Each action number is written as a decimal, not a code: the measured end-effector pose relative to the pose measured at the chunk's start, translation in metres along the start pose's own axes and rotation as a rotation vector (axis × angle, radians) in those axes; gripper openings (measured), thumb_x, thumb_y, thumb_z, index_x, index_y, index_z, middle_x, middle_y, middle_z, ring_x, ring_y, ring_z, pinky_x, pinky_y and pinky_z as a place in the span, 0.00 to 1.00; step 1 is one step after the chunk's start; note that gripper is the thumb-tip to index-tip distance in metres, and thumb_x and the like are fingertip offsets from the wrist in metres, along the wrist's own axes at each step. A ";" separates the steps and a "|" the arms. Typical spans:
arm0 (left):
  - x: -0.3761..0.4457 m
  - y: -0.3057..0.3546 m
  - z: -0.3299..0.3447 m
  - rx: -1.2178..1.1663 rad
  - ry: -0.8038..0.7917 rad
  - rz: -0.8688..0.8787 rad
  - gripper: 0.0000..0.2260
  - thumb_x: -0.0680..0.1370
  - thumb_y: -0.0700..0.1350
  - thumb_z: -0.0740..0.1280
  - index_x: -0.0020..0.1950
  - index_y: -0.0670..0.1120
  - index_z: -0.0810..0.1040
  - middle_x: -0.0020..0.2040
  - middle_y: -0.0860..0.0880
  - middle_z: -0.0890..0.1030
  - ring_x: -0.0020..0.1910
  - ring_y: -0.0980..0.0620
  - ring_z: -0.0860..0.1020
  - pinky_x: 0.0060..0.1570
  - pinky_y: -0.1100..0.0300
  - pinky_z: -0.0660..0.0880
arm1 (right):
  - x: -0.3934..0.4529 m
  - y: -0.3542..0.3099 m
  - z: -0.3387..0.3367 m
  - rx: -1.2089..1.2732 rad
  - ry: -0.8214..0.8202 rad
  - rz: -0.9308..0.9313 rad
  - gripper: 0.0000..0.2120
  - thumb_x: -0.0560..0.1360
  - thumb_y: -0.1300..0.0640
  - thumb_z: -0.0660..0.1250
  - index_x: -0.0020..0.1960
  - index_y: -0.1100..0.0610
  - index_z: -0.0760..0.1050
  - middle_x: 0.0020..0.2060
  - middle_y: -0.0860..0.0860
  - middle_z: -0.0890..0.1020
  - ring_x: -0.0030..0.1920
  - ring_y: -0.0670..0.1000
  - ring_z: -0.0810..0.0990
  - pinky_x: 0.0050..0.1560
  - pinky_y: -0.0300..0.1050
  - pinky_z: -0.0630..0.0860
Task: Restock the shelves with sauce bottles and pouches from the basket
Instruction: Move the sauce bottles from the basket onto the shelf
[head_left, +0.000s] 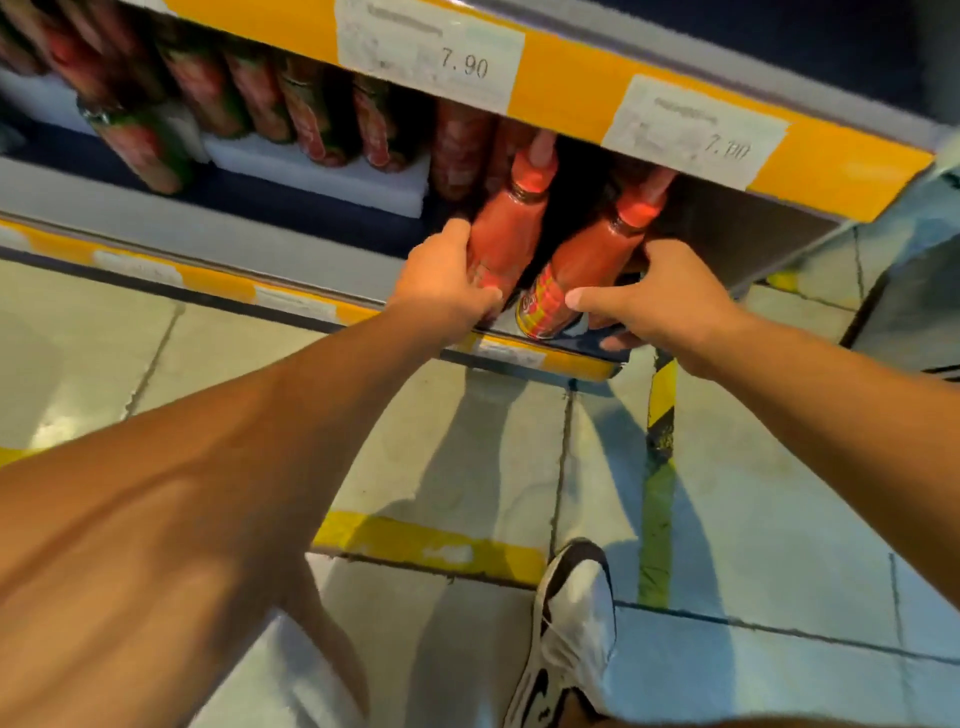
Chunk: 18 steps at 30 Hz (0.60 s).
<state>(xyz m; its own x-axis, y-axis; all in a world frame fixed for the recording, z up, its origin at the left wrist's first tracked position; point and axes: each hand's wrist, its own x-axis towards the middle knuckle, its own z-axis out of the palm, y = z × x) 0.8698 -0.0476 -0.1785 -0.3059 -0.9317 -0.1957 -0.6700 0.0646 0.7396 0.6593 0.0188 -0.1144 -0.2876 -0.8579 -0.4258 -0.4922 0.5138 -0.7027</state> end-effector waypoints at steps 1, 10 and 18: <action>0.003 -0.002 0.005 0.014 0.023 -0.016 0.20 0.72 0.49 0.78 0.57 0.47 0.72 0.56 0.45 0.81 0.54 0.43 0.80 0.52 0.51 0.76 | 0.003 0.006 0.003 -0.001 -0.003 -0.008 0.17 0.69 0.53 0.82 0.55 0.51 0.81 0.47 0.50 0.87 0.42 0.50 0.88 0.35 0.48 0.84; 0.028 0.003 0.037 -0.032 0.158 -0.024 0.16 0.71 0.54 0.81 0.50 0.50 0.78 0.42 0.56 0.79 0.39 0.57 0.78 0.38 0.63 0.72 | 0.021 0.038 0.015 0.142 0.174 -0.108 0.21 0.71 0.49 0.80 0.59 0.55 0.79 0.49 0.52 0.85 0.46 0.52 0.87 0.36 0.50 0.86; 0.073 0.040 0.068 0.330 0.116 0.074 0.08 0.84 0.45 0.62 0.49 0.46 0.79 0.47 0.44 0.81 0.53 0.41 0.81 0.44 0.57 0.69 | 0.050 0.055 0.006 0.211 0.319 0.035 0.15 0.71 0.49 0.73 0.45 0.61 0.78 0.49 0.64 0.85 0.52 0.64 0.85 0.55 0.63 0.82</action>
<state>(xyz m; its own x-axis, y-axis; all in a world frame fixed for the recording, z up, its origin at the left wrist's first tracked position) 0.7750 -0.0890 -0.2068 -0.2960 -0.9532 -0.0609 -0.8369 0.2281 0.4975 0.6233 0.0042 -0.1779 -0.5593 -0.7817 -0.2761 -0.3070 0.5046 -0.8069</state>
